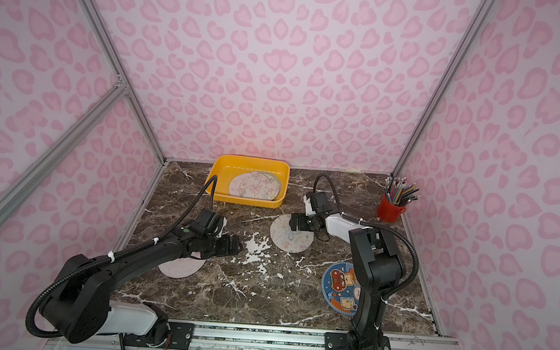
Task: Put the coasters into the storage box
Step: Move the coaster to the center of the board.
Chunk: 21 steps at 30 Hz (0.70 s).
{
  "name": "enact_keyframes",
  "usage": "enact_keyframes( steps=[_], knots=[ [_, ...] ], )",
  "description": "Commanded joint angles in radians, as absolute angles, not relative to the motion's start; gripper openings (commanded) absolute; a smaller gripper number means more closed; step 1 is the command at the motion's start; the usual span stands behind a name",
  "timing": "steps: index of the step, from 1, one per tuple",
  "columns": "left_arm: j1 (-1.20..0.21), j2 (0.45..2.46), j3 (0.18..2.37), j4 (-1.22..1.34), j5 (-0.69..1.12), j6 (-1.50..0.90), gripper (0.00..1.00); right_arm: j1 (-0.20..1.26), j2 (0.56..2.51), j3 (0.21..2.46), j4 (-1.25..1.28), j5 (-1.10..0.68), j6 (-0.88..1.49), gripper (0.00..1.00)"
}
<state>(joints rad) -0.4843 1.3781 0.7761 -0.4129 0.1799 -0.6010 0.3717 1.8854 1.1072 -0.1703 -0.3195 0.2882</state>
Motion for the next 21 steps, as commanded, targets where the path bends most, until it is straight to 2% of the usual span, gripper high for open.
enact_keyframes(
  steps=[1,5,10,16,21],
  knots=[
    [-0.483,1.379,0.784,-0.395,0.186,-0.596,0.99,0.430,1.884,1.094,-0.403,-0.399,0.377,0.99],
    [-0.484,1.379,0.786,-0.398,0.186,-0.596,0.99,0.475,1.864,1.123,-0.428,-0.411,0.381,0.99],
    [-0.486,1.384,0.796,-0.405,0.182,-0.595,0.99,0.445,1.839,1.148,-0.468,-0.358,0.348,0.98],
    [-0.488,1.427,0.824,-0.401,0.181,-0.583,0.99,0.416,1.894,1.186,-0.480,-0.363,0.287,0.93],
    [-0.490,1.465,0.853,-0.387,0.180,-0.575,0.99,0.446,1.941,1.224,-0.468,-0.418,0.269,0.91]
  ],
)
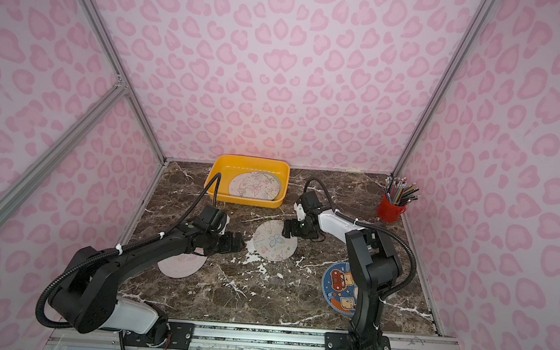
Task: Put the coasters into the storage box
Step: Move the coaster to the center of the board.
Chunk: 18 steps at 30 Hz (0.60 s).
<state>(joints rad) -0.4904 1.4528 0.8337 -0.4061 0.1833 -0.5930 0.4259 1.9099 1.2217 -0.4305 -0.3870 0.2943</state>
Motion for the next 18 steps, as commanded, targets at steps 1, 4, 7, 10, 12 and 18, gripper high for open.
enact_keyframes(
  steps=[1,4,7,10,12,18],
  knots=[
    [-0.489,1.474,0.862,-0.389,0.180,-0.575,0.99,0.463,1.948,1.231,-0.472,-0.427,0.268,0.91],
    [-0.491,1.495,0.877,-0.389,0.179,-0.575,0.99,0.508,1.955,1.234,-0.478,-0.451,0.274,0.90],
    [-0.493,1.511,0.885,-0.394,0.174,-0.579,0.99,0.538,1.943,1.211,-0.457,-0.494,0.304,0.89],
    [-0.497,1.521,0.883,-0.402,0.166,-0.581,1.00,0.567,1.929,1.208,-0.449,-0.523,0.321,0.89],
    [-0.499,1.529,0.882,-0.410,0.158,-0.580,0.99,0.573,1.922,1.210,-0.459,-0.516,0.321,0.89],
    [-0.509,1.556,0.899,-0.416,0.117,-0.568,0.91,0.534,1.904,1.216,-0.496,-0.475,0.312,0.78]
  ],
)
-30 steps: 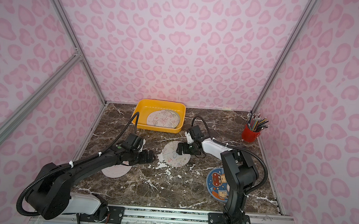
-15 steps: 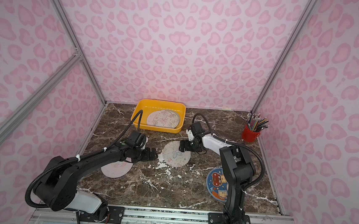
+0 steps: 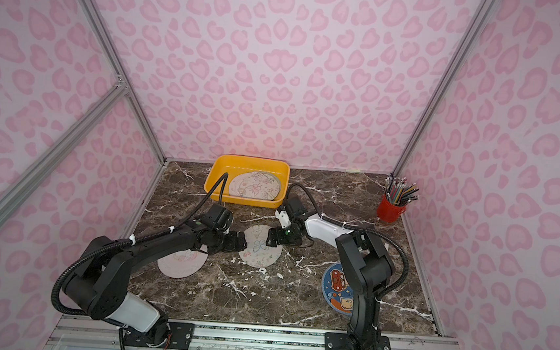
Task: Put the coasters into the storage box
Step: Move the coaster to the center of the board, then pick up the coaster from the center of the board.
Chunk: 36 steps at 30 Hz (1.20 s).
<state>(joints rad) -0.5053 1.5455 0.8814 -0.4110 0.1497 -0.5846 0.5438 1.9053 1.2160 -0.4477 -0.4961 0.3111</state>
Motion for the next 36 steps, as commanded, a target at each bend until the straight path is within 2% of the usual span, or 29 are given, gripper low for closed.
enact_keyframes(
  steps=[1,8,12,20,30,36],
  knots=[
    [-0.512,1.565,0.907,-0.415,0.114,-0.565,0.89,0.530,1.904,1.217,-0.501,-0.470,0.309,0.77],
    [-0.526,1.628,0.939,-0.364,0.087,-0.560,0.74,0.526,1.915,1.200,-0.487,-0.469,0.323,0.72],
    [-0.530,1.678,0.968,-0.361,0.080,-0.561,0.68,0.531,1.926,1.200,-0.484,-0.462,0.329,0.68],
    [-0.540,1.770,1.036,-0.414,0.054,-0.563,0.62,0.543,1.944,1.209,-0.490,-0.458,0.333,0.61],
    [-0.546,1.801,1.037,-0.384,0.080,-0.581,0.53,0.551,1.953,1.194,-0.480,-0.466,0.342,0.52],
    [-0.549,1.805,1.029,-0.374,0.092,-0.584,0.51,0.554,1.960,1.196,-0.481,-0.466,0.344,0.50]
  ],
)
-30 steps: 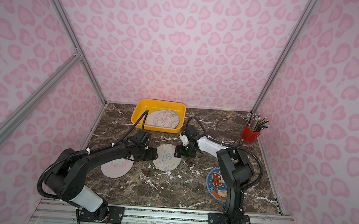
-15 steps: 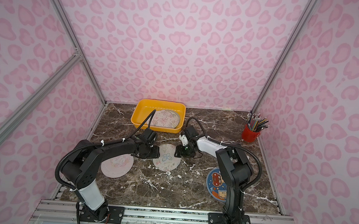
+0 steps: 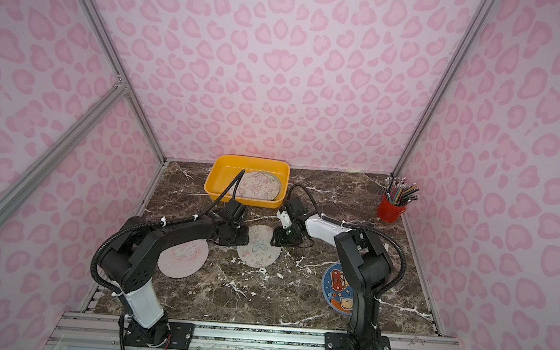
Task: Put the coasters into the storage box
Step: Pick up the coaster from the center of the board.
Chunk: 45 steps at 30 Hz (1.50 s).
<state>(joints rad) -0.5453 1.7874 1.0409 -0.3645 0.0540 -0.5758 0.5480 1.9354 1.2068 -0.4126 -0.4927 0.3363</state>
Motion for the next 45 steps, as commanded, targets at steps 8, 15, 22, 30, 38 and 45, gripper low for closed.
enact_keyframes(
  steps=[8,15,22,30,38,45],
  knots=[
    [-0.552,1.805,1.017,-0.362,0.102,-0.591,0.48,0.557,1.964,1.198,-0.481,-0.466,0.351,0.48],
    [-0.554,1.802,1.010,-0.358,0.103,-0.592,0.41,0.557,1.960,1.192,-0.477,-0.465,0.354,0.48],
    [-0.554,1.787,1.006,-0.362,0.098,-0.594,0.23,0.555,1.954,1.188,-0.472,-0.467,0.357,0.47],
    [-0.555,1.769,1.022,-0.378,0.104,-0.592,0.06,0.539,1.929,1.166,-0.450,-0.479,0.368,0.49],
    [-0.555,1.669,1.032,-0.419,0.121,-0.555,0.02,0.484,1.873,1.098,-0.390,-0.541,0.373,0.61],
    [-0.555,1.554,1.117,-0.511,0.130,-0.489,0.02,0.452,1.833,1.043,-0.357,-0.564,0.374,0.69]
  ],
)
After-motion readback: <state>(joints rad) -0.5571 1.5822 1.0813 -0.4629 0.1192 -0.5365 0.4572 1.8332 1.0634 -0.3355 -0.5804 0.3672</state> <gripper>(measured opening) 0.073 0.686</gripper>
